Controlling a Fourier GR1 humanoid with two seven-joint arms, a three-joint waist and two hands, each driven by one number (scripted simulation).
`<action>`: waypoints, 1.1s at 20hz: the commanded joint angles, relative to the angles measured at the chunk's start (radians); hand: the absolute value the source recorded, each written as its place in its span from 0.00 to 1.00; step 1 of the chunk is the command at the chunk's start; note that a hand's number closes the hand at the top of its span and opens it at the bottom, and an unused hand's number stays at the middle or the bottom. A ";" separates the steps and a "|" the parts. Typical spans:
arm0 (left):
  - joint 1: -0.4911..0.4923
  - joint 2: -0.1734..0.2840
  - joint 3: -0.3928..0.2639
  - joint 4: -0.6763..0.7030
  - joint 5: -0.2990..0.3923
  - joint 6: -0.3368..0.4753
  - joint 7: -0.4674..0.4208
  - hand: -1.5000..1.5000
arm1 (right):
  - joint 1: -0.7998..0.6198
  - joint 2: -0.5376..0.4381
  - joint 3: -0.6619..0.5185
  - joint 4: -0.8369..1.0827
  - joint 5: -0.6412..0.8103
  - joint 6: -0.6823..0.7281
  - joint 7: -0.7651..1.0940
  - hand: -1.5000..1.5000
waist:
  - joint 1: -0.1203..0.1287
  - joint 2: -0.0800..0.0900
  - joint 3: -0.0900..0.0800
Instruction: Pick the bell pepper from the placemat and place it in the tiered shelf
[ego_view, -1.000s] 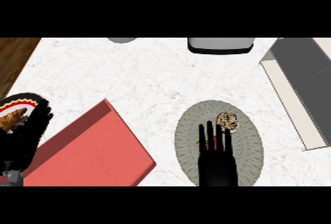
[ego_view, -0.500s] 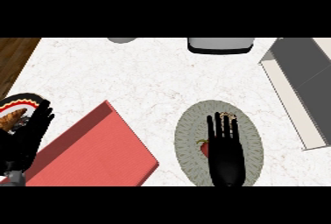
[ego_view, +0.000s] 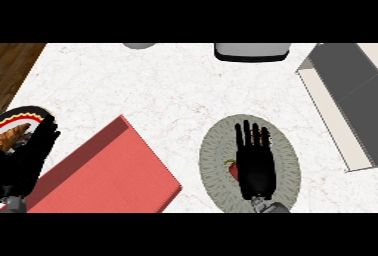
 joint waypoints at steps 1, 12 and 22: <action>-0.047 -0.005 0.023 0.068 -0.023 -0.027 -0.016 0.50 | 0.014 -0.030 -0.050 0.025 -0.027 -0.030 -0.043 0.00 | -0.003 0.001 0.000; 0.004 -0.066 0.016 -0.032 -0.071 0.001 0.023 0.50 | -0.011 -0.029 -0.039 0.145 0.020 -0.140 -0.090 1.00 | 0.000 0.001 0.000; 0.009 -0.071 0.039 -0.004 -0.067 -0.037 0.004 0.50 | -0.088 0.015 -0.128 0.041 0.032 -0.135 -0.013 1.00 | 0.003 0.002 0.000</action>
